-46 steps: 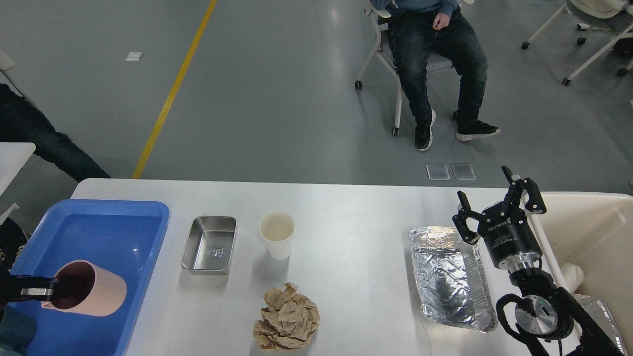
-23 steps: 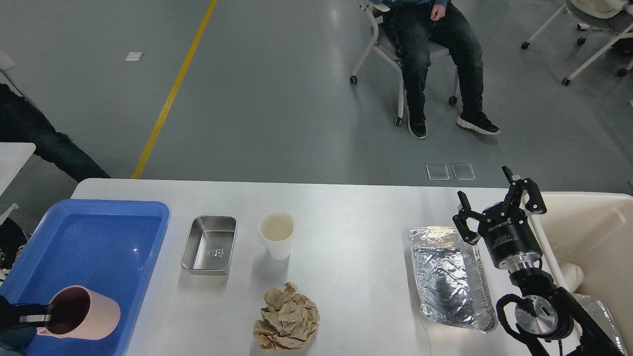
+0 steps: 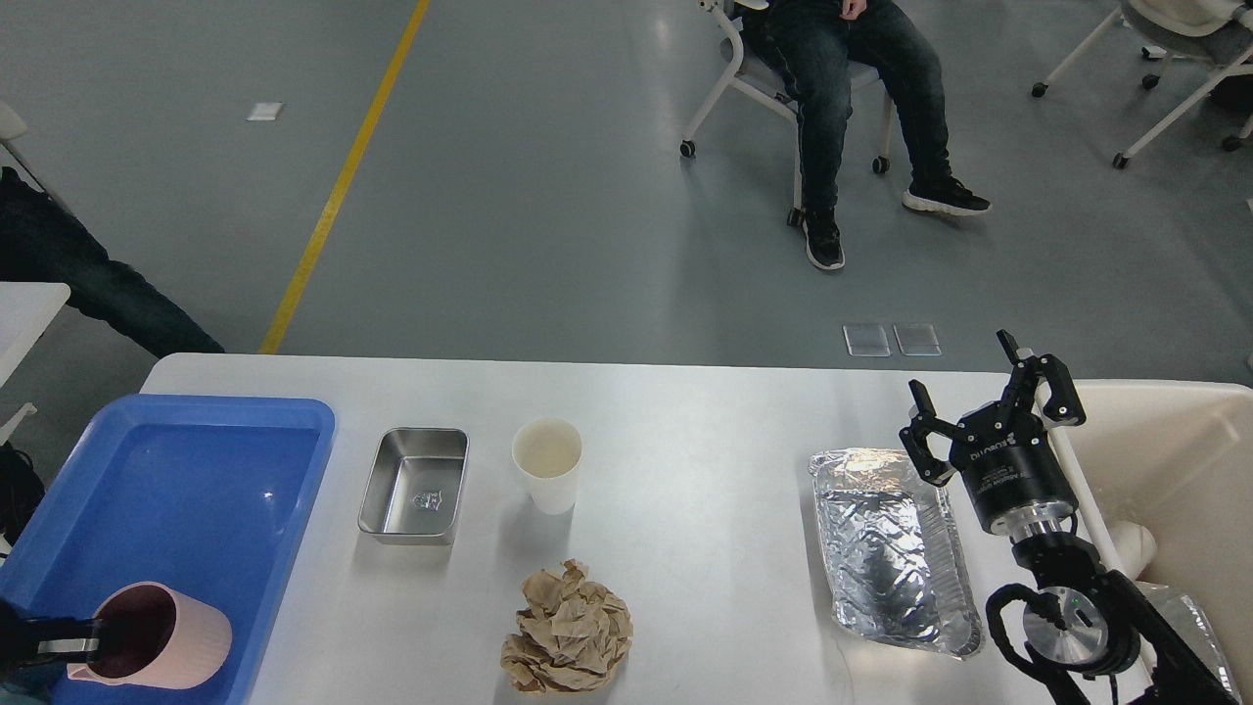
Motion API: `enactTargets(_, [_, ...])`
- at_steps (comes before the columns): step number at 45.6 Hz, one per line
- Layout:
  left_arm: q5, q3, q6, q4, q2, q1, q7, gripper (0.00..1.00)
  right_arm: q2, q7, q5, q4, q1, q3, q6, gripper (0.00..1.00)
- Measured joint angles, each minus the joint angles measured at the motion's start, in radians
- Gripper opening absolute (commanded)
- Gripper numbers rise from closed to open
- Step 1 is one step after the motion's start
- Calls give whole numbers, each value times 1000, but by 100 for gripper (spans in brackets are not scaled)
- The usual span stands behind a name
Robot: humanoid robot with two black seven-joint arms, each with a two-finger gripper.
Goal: Tidy desktop
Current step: 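Lower the pink mug into the blue tray and release it, then raise the left gripper and move it toward the steel tin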
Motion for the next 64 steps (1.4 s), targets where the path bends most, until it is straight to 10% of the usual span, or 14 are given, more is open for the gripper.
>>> enactTargets(19, [-6, -1, 6, -6, 2, -2, -4, 96, 5, 0, 0, -1, 1, 1, 4, 100])
enactTargets(64, [-237, -332, 39, -215, 105, -3, -12, 97, 5, -3, 0, -1, 7, -6, 4, 100])
